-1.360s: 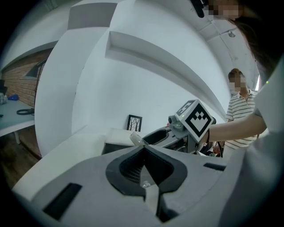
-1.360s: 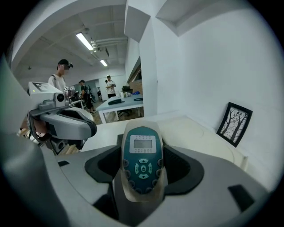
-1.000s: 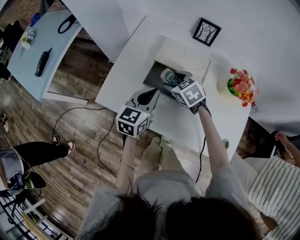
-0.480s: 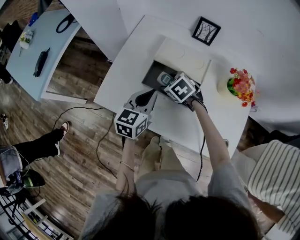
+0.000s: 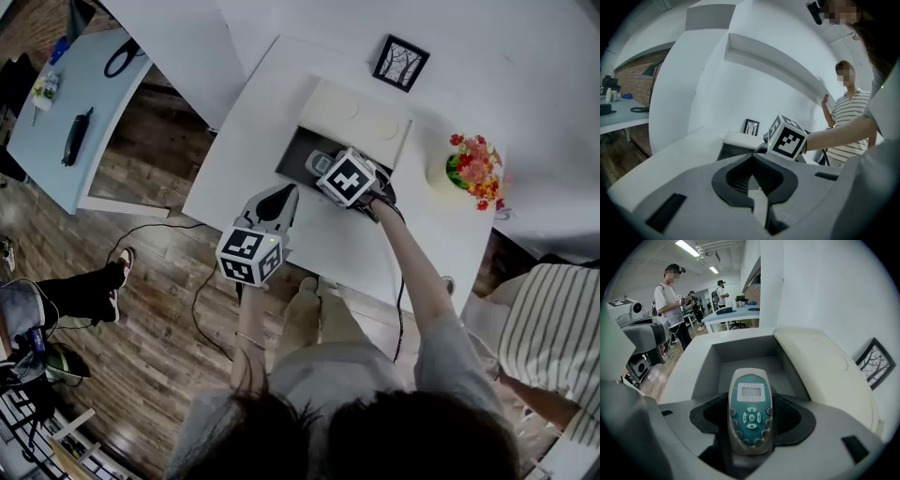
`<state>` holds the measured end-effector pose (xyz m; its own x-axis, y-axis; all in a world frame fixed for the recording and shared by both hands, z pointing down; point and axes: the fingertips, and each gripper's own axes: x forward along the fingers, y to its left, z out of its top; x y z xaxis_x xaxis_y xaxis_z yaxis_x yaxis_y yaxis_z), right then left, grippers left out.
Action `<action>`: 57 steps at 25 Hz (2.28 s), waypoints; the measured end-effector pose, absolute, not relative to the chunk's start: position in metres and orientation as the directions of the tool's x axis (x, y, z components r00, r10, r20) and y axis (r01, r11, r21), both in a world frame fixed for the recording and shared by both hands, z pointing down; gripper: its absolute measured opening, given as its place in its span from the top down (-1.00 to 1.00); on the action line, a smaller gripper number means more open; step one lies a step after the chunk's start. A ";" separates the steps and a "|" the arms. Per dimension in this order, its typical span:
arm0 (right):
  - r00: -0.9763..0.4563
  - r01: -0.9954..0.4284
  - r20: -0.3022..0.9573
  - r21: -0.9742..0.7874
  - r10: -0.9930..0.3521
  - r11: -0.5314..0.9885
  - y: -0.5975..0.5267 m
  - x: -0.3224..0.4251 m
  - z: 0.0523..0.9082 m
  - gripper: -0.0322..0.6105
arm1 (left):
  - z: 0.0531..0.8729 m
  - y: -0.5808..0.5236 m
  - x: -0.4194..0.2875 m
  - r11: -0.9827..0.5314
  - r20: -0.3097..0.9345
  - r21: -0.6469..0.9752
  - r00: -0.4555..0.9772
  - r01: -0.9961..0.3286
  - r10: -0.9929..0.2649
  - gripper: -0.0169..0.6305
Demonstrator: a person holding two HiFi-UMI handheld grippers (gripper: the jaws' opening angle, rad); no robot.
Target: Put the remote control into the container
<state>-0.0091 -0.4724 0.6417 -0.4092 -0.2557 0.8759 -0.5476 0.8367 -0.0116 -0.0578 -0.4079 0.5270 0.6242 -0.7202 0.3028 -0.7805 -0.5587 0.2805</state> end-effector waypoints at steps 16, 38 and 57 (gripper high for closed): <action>-0.431 -0.554 0.851 0.013 -0.300 0.832 -0.475 -0.007 0.637 -0.02 | 0.518 -0.407 -0.061 -0.550 0.282 0.285 0.617 -0.785 -0.735 0.94; -0.653 -0.676 0.576 -0.151 -0.492 0.721 -0.433 0.013 0.541 0.35 | 0.469 -0.394 -0.034 -0.588 0.182 0.247 0.633 -0.770 -0.752 0.94; -0.666 -0.742 0.149 -0.028 -0.731 0.670 -0.359 0.036 0.388 0.90 | 0.395 -0.332 0.001 -0.726 0.080 0.071 0.730 -0.684 -0.679 0.94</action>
<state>0.0360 -0.3587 0.3880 -0.6657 -0.7312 0.1486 -0.7420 0.6698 -0.0280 0.0011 -0.3318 0.3945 0.7297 -0.6791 0.0796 -0.6836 -0.7264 0.0709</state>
